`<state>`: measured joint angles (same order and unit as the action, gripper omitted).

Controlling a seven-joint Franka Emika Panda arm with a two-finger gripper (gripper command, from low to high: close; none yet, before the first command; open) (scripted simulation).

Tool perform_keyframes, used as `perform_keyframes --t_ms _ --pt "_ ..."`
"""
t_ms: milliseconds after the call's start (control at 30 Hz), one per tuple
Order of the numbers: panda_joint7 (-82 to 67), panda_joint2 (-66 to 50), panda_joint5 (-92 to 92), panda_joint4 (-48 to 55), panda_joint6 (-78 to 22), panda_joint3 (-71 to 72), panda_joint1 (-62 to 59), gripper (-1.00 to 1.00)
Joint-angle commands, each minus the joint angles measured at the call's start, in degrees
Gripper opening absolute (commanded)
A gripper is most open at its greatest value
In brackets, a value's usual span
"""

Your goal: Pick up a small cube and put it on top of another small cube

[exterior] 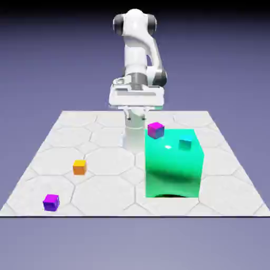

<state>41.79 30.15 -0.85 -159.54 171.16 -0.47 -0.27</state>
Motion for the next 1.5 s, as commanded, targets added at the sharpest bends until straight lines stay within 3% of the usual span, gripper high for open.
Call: perform_keyframes --t_ms 0,867,933,1067,1100,1267,1467 --pt "-0.6 -2.1 -0.7 1.2 -2.4 -0.4 -0.8 0.00" --pt "-14.8 -56.1 -18.9 32.8 -63.7 -10.6 -21.5 0.00" --pt "-14.9 -56.5 -19.1 33.0 -64.1 -10.6 -21.6 0.00" --pt "-13.4 -60.9 -20.9 28.5 -55.0 -11.6 -23.2 0.00" --pt "-13.4 -60.9 -20.9 28.5 -55.0 -11.6 -23.2 -1.00" --pt "-14.4 -55.8 -18.5 33.1 -64.9 -10.4 -21.1 -1.00" --pt "-3.0 -43.9 -7.0 35.0 -79.9 -4.9 -11.3 -1.00"
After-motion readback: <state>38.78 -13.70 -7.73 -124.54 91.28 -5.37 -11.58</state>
